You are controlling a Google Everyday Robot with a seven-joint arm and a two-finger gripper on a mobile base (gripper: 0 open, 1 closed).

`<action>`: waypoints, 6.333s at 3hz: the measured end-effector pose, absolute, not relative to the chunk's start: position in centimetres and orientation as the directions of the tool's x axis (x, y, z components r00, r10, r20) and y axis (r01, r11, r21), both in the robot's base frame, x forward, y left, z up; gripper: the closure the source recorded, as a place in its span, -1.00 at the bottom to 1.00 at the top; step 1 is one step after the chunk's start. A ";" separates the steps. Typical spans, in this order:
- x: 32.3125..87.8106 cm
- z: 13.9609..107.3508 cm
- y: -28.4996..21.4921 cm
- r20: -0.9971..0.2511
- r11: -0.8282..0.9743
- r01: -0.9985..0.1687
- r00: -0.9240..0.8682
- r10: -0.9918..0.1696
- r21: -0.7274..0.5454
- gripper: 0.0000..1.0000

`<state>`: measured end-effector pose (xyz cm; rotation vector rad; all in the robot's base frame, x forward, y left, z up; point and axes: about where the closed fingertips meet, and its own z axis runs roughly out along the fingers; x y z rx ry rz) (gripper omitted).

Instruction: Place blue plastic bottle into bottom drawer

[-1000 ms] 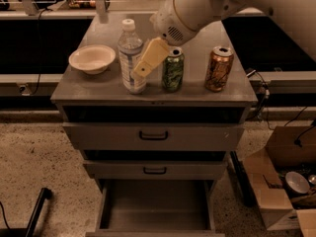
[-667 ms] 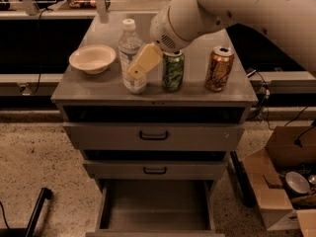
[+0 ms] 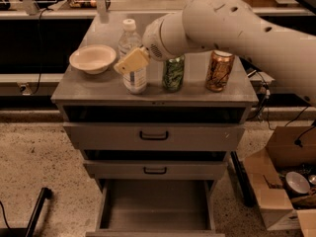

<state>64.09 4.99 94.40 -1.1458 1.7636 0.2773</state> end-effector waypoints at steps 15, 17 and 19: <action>38.0 67.7 -9.1 -0.946 0.162 -0.975 0.097 -0.308 -0.152 1.00; 40.4 63.9 -8.5 -0.960 0.184 -0.972 0.095 -0.263 -0.147 1.00; 44.9 53.3 -6.8 -0.933 0.130 -0.941 0.278 -0.229 -0.313 1.00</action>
Offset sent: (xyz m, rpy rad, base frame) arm 0.0309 0.0104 -0.0001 0.2778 -0.0515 -0.0076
